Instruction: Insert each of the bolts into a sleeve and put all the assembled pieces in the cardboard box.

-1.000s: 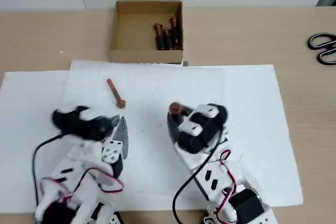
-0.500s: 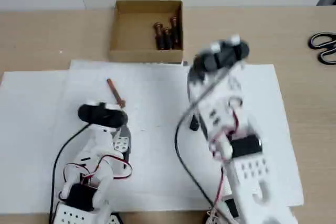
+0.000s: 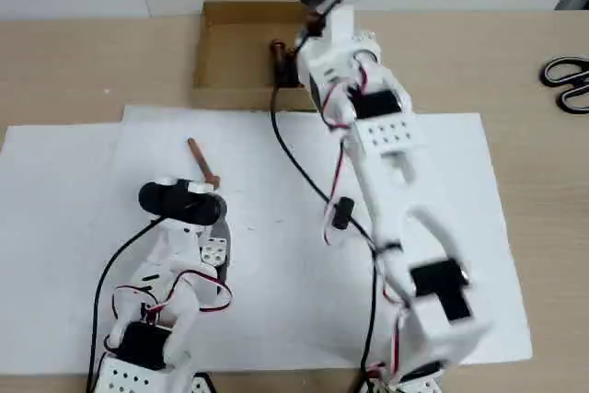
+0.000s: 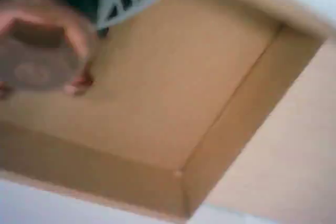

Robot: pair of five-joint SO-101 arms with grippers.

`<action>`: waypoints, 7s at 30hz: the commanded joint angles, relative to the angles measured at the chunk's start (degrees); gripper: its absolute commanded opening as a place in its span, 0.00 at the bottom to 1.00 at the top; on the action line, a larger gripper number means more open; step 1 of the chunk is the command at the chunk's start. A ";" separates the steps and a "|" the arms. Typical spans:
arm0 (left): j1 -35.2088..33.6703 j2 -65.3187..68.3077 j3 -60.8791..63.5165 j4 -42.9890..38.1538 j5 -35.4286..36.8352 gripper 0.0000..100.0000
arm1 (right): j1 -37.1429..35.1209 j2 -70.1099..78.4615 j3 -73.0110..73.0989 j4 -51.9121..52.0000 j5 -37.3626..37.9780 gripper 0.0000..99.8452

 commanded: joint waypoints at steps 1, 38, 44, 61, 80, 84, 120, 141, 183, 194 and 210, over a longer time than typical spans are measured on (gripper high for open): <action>-0.18 -0.53 -0.13 -1.32 -0.18 0.01 | 0.40 6.99 -12.84 -1.98 -0.53 0.00; -3.52 -0.53 -0.13 -1.67 2.37 0.01 | -3.21 10.68 -24.18 32.92 1.14 0.22; -3.60 -0.53 -0.13 -1.67 2.55 0.01 | -4.70 6.02 -24.18 43.74 -3.34 0.22; -3.60 -0.53 -0.13 -1.67 2.55 0.01 | -5.23 -2.24 -21.54 70.99 -22.68 0.22; -3.60 -0.53 -0.13 -1.67 2.55 0.01 | -6.46 -8.31 5.98 65.19 -29.36 0.22; -3.60 -0.53 -0.13 -1.67 2.55 0.01 | -6.37 -8.31 9.32 60.62 -29.19 0.22; -3.60 -0.53 -0.13 -1.67 2.55 0.01 | -2.68 -0.66 13.98 50.24 -26.90 0.04; -3.60 -0.53 -0.13 -1.67 2.55 0.01 | -2.95 6.02 13.63 50.33 -24.18 0.07; -14.86 69.63 -68.35 19.78 -16.44 0.01 | 9.19 -39.25 22.51 68.70 -22.77 0.00; -15.74 82.55 -74.51 18.55 -24.00 0.01 | 13.93 -48.75 37.80 65.36 -22.77 0.00; -11.87 114.20 -102.11 28.31 11.16 0.01 | 13.93 -60.35 46.77 58.77 -22.59 0.00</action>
